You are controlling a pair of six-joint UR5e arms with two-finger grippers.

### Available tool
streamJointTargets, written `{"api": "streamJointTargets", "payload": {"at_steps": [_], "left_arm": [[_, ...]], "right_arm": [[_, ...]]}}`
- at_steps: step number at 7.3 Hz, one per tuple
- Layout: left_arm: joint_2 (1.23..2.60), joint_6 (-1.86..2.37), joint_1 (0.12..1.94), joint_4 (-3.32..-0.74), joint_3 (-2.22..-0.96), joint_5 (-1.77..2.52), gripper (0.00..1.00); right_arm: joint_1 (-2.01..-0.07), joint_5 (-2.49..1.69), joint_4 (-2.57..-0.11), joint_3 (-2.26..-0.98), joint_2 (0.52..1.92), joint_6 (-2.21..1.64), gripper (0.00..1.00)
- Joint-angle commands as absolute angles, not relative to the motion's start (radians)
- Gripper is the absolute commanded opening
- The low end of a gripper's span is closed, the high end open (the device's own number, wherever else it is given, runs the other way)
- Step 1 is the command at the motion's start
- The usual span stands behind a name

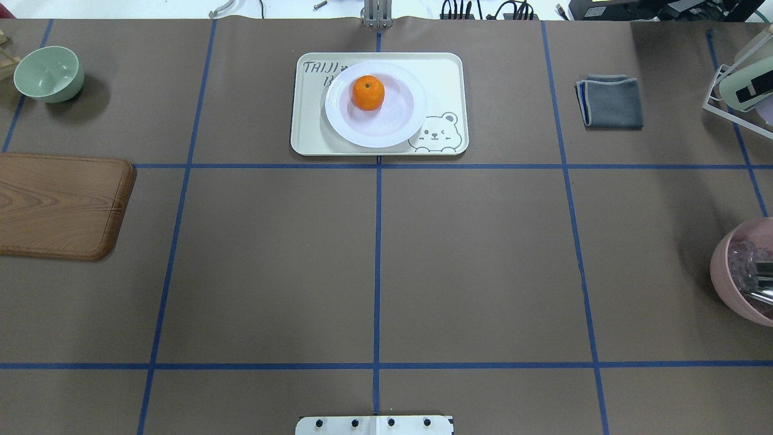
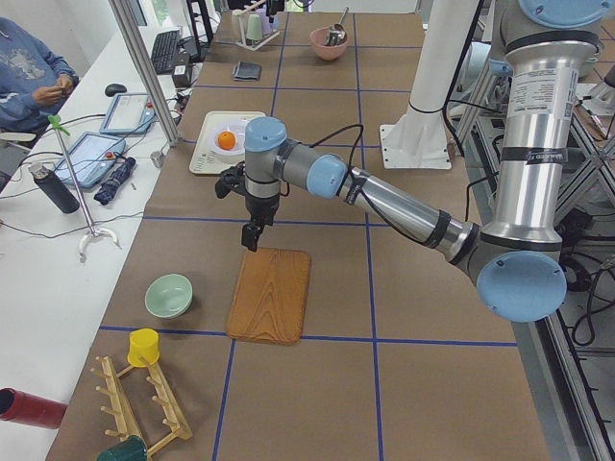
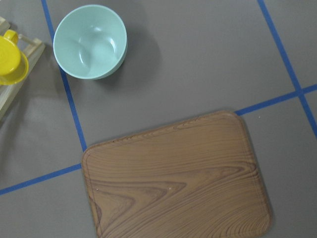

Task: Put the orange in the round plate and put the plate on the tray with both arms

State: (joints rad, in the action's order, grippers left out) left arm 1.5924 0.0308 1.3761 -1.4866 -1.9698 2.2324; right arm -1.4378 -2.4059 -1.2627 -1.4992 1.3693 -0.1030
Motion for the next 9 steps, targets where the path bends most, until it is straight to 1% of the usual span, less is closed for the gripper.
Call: {"api": "streamJointTargets", "payload": {"at_steps": [1,3,4,5,6,9], "left_arm": [[1.585,0.011,1.406,-1.483,-1.931,2.243,0.98],[1.583,0.011,1.434,-1.477,-1.873,2.244,0.98],[1.579,0.015,1.440,-1.473,-1.864,2.247,0.98],[1.574,0.021,1.446,-1.473,-1.843,2.313,0.98],[1.574,0.023,1.448,-1.473,-1.835,2.347,0.98],[1.557,0.026,1.448,-1.474,-1.821,2.353,0.98]], "right_arm": [[-1.482,-2.356,-1.539,-1.545,1.361,0.155,1.00],[-1.528,-2.292,-1.775,-1.604,1.351,0.338,1.00],[-1.555,-2.280,-1.831,-1.661,1.365,0.371,1.00],[-1.557,-2.278,-1.844,-1.705,1.414,0.371,1.00],[-1.557,-2.279,-1.844,-1.719,1.434,0.371,1.00],[-1.555,-2.299,-1.845,-1.727,1.453,0.368,1.00]]}}
